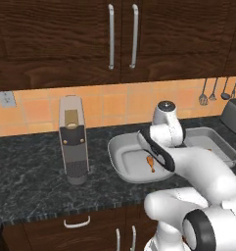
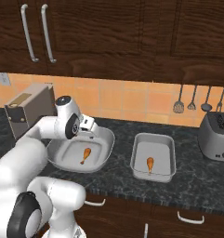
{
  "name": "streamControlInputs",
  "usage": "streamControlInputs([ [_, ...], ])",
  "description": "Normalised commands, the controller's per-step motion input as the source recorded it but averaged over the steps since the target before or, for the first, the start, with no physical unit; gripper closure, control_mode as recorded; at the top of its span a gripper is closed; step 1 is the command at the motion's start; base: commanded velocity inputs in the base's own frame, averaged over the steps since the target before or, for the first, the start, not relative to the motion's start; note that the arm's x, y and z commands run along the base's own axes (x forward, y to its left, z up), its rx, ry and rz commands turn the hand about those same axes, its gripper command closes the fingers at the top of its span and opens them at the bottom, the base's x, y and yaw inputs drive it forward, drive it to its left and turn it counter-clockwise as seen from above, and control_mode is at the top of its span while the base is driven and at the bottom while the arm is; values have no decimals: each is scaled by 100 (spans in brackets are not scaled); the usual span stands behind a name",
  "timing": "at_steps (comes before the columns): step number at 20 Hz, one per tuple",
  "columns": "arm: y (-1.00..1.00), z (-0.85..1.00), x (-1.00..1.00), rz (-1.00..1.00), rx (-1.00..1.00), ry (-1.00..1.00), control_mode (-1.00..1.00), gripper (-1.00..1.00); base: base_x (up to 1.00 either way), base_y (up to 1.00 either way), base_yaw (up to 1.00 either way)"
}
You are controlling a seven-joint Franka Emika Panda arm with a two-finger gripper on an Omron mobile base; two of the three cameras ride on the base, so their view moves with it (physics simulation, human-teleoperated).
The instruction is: Place one eggplant and one chicken drumstick in each tupperware on the nearby counter, to pack two identical lunches.
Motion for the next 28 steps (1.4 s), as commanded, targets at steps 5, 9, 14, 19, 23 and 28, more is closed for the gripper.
streamControlInputs([
  [5,-56,54,-100,-1,5,-22,-100,-100,0,0,0],
  [9,-67,56,-75,0,9,-11,100,-100,-25,-25,-1],
  [14,0,0,0,0,0,0,100,-100,-100,-100,-5],
  [19,0,0,0,0,0,0,100,-100,-100,-100,-5],
  [23,0,0,0,0,0,0,100,-100,-95,-100,-8],
  [28,0,0,0,0,0,0,100,-100,-62,-100,-11],
])
